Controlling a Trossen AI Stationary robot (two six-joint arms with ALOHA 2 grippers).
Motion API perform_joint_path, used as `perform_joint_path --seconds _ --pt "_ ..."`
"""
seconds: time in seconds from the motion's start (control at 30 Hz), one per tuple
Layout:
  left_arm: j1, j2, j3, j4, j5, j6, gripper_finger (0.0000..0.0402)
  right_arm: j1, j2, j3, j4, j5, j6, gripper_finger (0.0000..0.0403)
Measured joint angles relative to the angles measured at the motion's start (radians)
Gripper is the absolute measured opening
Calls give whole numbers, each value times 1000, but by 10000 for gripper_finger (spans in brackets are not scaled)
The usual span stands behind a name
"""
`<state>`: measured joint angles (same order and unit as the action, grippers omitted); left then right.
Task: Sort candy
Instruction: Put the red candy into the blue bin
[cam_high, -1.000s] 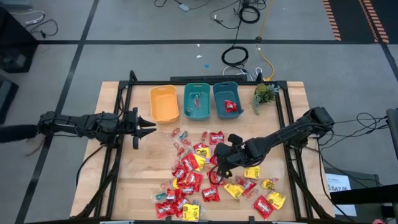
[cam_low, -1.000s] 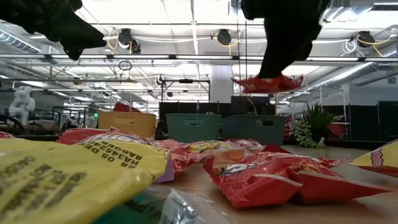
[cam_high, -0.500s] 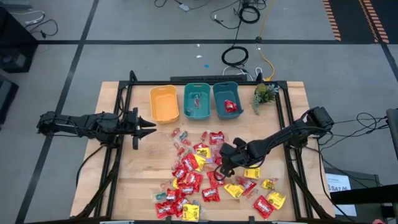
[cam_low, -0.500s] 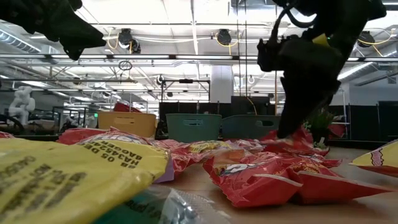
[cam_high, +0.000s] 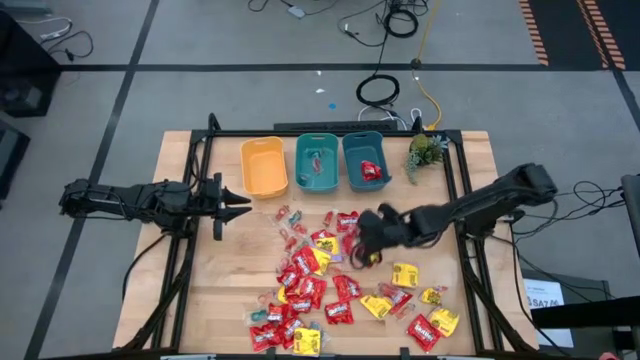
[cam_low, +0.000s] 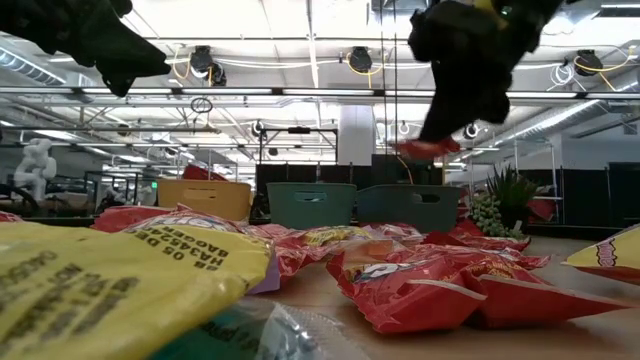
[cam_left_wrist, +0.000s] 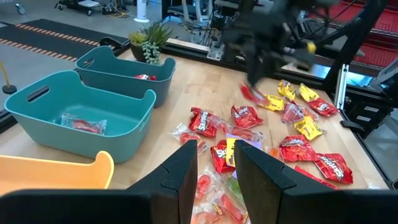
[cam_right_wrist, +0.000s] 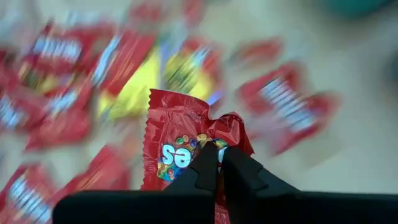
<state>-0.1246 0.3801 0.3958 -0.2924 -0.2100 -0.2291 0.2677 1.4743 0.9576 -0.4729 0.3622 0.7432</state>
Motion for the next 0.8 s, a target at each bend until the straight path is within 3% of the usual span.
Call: perform_joint_path --seconds 0.1,0.33,0.57,0.8 --pt "0 0 0 0 0 0 116 -85 -84 0 -40 86 -79 3" --pt "0 0 0 0 -1 0 116 -419 -169 0 -3 37 -318 1" --pt "0 0 0 0 -1 0 116 -700 -101 0 91 -21 -438 16" --pt "0 0 0 0 -2 0 116 -820 -12 0 194 -147 -445 84"
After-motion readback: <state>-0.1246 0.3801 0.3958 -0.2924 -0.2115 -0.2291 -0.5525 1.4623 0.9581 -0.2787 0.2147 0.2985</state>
